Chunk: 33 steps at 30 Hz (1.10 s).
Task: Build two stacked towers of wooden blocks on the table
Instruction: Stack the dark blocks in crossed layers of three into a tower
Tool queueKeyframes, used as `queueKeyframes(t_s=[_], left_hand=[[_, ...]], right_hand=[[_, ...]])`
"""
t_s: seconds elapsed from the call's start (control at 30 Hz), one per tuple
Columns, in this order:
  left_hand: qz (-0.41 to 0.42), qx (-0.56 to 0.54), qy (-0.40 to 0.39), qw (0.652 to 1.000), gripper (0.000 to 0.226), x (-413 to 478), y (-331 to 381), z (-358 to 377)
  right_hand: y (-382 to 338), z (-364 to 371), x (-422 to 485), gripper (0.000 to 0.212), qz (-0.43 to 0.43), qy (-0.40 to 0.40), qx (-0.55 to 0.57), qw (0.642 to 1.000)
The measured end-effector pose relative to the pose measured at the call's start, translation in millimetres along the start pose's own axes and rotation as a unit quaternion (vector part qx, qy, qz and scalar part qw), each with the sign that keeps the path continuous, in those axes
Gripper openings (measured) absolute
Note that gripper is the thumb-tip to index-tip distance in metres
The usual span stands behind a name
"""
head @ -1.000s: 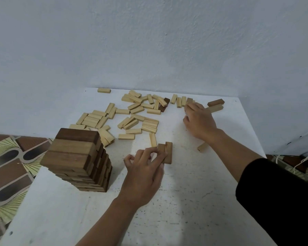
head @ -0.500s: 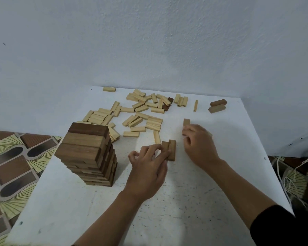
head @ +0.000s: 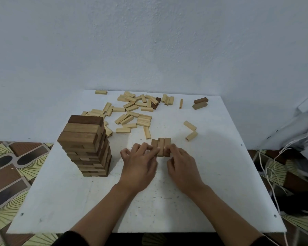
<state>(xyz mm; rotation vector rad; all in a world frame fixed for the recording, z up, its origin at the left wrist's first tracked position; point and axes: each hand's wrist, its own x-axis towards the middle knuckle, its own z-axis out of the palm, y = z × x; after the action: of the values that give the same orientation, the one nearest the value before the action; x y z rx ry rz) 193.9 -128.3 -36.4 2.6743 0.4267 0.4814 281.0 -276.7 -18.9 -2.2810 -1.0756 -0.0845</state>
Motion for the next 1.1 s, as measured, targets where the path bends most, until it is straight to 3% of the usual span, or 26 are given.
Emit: queueKeyframes(t_s=[0.2, 0.57, 0.8, 0.9, 1.1], left_hand=[[0.033, -0.001, 0.011, 0.999, 0.034, -32, 0, -8], [0.102, -0.014, -0.035, 0.994, 0.038, -72, -4, -33], [0.105, -0.058, -0.081, 0.989, 0.052, -83, -15, -39], [0.078, -0.110, -0.090, 0.987, 0.058, -78, -16, -43], [0.038, -0.136, -0.173, 0.975, 0.083, -49, -14, -51]], right_hand=[[-13, -8, -26, 0.018, 0.006, -0.028, 0.004, 1.000], [-30, -14, -58, 0.011, -0.012, -0.047, 0.034, 0.998], [-27, -22, -64, 0.032, 0.071, -0.008, 0.201, 0.977], [-21, -27, -60, 0.048, 0.076, 0.011, 0.215, 0.973], [-3, -35, -30, 0.086, 0.079, -0.142, 0.090, 0.983]])
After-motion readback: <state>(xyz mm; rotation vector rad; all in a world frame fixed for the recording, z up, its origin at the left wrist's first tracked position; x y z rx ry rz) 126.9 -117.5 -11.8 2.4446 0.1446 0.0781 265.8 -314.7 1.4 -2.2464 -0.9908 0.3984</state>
